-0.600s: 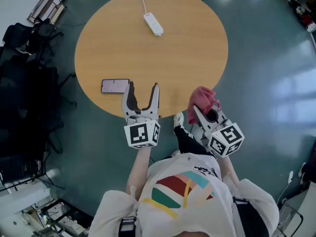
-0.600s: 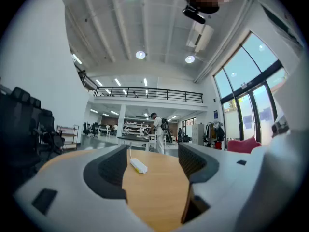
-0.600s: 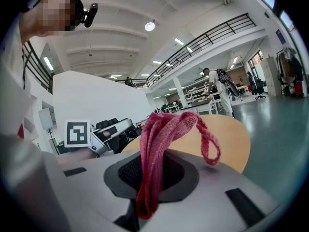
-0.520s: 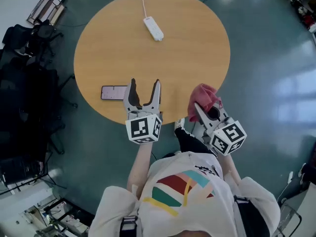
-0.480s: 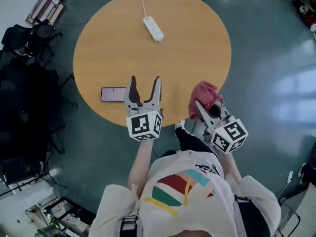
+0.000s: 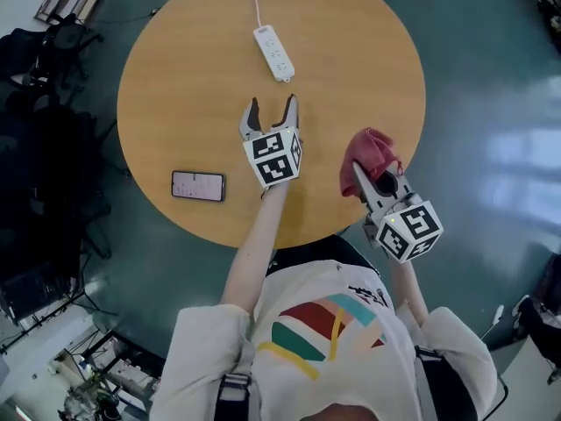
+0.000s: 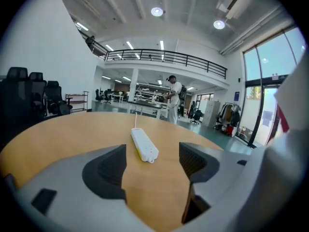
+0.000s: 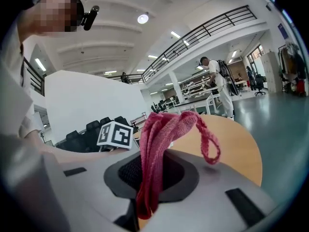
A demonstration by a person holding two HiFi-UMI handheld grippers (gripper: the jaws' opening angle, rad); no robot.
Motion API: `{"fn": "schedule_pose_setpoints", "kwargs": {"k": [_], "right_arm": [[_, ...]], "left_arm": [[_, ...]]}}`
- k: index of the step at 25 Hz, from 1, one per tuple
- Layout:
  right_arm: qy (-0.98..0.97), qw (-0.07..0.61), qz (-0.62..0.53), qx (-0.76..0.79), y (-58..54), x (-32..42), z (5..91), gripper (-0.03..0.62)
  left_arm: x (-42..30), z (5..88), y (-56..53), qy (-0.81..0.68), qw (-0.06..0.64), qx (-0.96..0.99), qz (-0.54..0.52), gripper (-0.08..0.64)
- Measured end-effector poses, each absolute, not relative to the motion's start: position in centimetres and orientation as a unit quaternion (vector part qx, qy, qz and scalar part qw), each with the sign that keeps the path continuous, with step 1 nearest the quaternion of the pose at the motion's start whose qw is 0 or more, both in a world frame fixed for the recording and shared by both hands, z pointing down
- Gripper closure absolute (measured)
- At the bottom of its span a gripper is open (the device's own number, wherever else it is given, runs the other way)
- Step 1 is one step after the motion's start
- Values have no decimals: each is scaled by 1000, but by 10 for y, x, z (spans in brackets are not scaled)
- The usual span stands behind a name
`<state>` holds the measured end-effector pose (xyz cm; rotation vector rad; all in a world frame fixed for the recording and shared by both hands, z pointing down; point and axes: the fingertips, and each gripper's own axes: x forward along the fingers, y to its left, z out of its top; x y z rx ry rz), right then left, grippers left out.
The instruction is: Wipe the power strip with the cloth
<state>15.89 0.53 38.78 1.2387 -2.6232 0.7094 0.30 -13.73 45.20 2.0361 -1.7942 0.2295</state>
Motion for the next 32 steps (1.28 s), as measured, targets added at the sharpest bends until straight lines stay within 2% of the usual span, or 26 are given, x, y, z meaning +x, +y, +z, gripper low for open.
{"fn": "schedule_pose_setpoints", "kwargs": {"k": [3, 7, 14, 19, 23, 27, 32], "right_arm": [[-861, 85, 245, 437, -4, 170, 393, 552], [-840, 95, 260, 466, -20, 189, 395, 552], [-828, 96, 278, 478, -47, 187, 412, 552], [-833, 101, 277, 467, -58, 178, 411, 553], [-839, 105, 274, 458, -56, 172, 408, 553], [-842, 108, 275, 452, -48, 171, 410, 552], [-844, 109, 278, 446, -40, 173, 413, 552]], "left_arm": [[13, 484, -174, -639, 228, 726, 110, 192], [29, 506, -217, -626, 223, 731, 154, 192], [22, 549, -249, -640, 279, 692, 185, 193], [25, 556, -251, -648, 268, 670, 244, 198], [22, 554, -251, -652, 263, 666, 249, 267], [15, 551, -246, -650, 272, 669, 235, 273], [-7, 550, -210, -641, 248, 678, 261, 276]]}}
